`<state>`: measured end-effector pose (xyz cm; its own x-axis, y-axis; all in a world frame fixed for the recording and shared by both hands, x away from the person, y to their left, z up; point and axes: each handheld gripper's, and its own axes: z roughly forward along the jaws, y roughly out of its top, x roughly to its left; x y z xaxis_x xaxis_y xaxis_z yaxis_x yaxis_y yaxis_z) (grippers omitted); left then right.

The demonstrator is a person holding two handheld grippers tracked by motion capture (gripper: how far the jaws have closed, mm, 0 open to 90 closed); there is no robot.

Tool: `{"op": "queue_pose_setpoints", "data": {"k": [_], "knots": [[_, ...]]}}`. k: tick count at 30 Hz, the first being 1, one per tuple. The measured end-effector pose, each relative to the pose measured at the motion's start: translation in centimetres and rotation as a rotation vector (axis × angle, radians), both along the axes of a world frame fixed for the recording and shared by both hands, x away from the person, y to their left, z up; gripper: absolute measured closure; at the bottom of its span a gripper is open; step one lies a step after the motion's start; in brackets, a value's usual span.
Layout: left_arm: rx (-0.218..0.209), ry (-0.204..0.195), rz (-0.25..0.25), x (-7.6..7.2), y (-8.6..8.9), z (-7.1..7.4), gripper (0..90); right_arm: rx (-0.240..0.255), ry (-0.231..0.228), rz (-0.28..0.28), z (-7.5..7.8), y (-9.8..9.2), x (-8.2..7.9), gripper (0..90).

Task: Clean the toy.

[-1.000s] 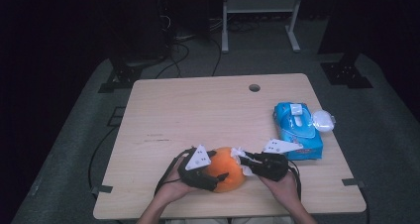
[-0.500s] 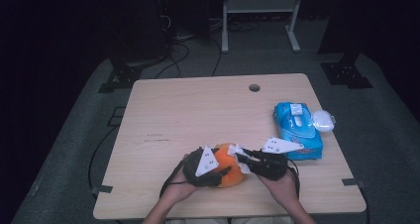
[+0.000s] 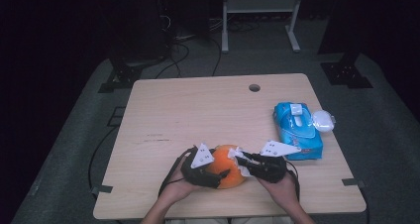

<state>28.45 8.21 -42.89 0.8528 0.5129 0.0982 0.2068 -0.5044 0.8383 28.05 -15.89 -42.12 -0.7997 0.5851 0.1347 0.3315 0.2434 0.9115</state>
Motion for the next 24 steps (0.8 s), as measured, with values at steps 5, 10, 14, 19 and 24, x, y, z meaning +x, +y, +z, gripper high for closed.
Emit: {"op": "queue_pose_setpoints", "data": {"k": [5,10,14,19,24], "knots": [[-0.02,0.008,-0.016,0.2,0.3,0.4,15.4,-0.032,-0.024,0.03,0.0,0.6,-0.3,74.6],[-0.05,0.042,0.011,0.7,0.9,0.2,10.0,-0.033,0.008,0.002,-0.6,-0.5,0.4,74.6],[-0.01,0.009,0.004,0.2,0.2,0.1,18.6,-0.034,-0.006,-0.007,-0.1,-0.1,0.1,74.6],[0.013,-0.02,-0.037,-0.4,-0.2,0.4,19.4,-0.041,-0.033,0.034,0.5,0.9,-0.1,74.6],[-0.061,0.041,-0.031,0.6,1.0,0.7,8.7,-0.046,0.006,0.033,-0.4,0.1,0.3,74.8]]}}
